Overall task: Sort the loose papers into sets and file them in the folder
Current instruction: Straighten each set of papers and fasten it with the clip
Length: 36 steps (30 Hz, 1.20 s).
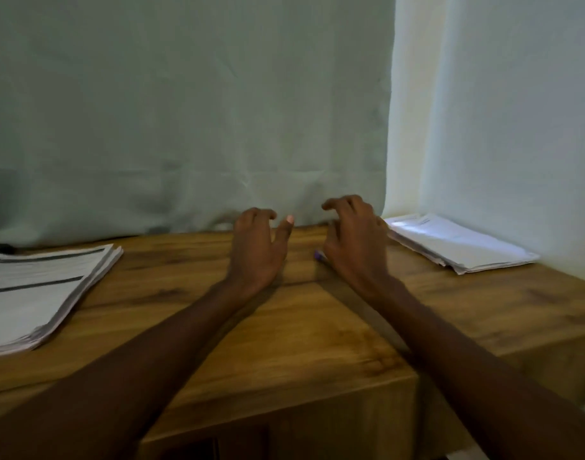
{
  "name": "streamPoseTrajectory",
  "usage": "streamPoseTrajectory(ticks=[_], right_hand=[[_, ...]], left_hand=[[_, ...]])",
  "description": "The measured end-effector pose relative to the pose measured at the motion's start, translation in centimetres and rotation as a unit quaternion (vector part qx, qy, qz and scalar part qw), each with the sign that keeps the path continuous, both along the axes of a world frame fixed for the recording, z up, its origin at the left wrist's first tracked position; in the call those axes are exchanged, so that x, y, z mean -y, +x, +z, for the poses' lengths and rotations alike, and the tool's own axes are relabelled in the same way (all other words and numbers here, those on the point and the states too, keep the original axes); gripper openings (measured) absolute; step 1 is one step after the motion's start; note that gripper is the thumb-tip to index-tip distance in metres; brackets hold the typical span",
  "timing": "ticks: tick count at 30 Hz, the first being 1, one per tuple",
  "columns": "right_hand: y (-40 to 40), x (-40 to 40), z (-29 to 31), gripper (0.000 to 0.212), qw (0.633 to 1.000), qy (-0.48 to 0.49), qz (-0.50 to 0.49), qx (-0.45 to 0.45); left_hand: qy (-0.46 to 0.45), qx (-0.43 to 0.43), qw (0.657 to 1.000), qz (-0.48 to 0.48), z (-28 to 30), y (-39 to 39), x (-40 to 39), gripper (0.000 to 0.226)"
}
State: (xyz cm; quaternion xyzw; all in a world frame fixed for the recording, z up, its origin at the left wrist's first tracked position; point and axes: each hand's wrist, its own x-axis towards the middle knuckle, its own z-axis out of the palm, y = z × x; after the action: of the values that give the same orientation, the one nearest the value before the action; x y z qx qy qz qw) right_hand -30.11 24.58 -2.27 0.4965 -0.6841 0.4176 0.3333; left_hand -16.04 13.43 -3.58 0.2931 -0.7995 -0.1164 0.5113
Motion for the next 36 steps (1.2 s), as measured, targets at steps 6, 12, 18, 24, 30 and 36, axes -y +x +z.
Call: streamPoseTrajectory(ticks=[6, 12, 18, 24, 30, 36], right_hand=[[-11.8, -7.0, -0.1, 0.035, 0.996, -0.014, -0.089, 0.024], [-20.4, -9.7, -0.4, 0.037, 0.978, 0.008, -0.203, 0.039], [-23.1, -9.7, -3.0, 0.04, 0.963, 0.074, -0.251, 0.064], [-23.5, -9.1, -3.2, 0.025, 0.952, 0.163, -0.238, 0.101], [-22.7, -9.1, -3.6, 0.034, 0.957, 0.238, -0.133, 0.097], [-22.8, -9.3, -3.6, 0.032, 0.955, 0.237, -0.143, 0.106]], left_hand=[[0.017, 0.017, 0.994, -0.11, 0.2, -9.5, -5.2, 0.042], [0.121, 0.033, 0.982, -0.139, 0.6, -20.1, -8.3, 0.032], [0.225, 0.102, 0.967, -0.067, -2.2, -27.7, -8.2, 0.04], [0.241, 0.155, 0.956, -0.059, -2.2, -29.7, -6.8, 0.054], [0.276, 0.119, 0.95, -0.085, -1.8, -29.6, -4.9, 0.032], [0.271, 0.085, 0.952, -0.113, -2.3, -29.5, -4.9, 0.016]])
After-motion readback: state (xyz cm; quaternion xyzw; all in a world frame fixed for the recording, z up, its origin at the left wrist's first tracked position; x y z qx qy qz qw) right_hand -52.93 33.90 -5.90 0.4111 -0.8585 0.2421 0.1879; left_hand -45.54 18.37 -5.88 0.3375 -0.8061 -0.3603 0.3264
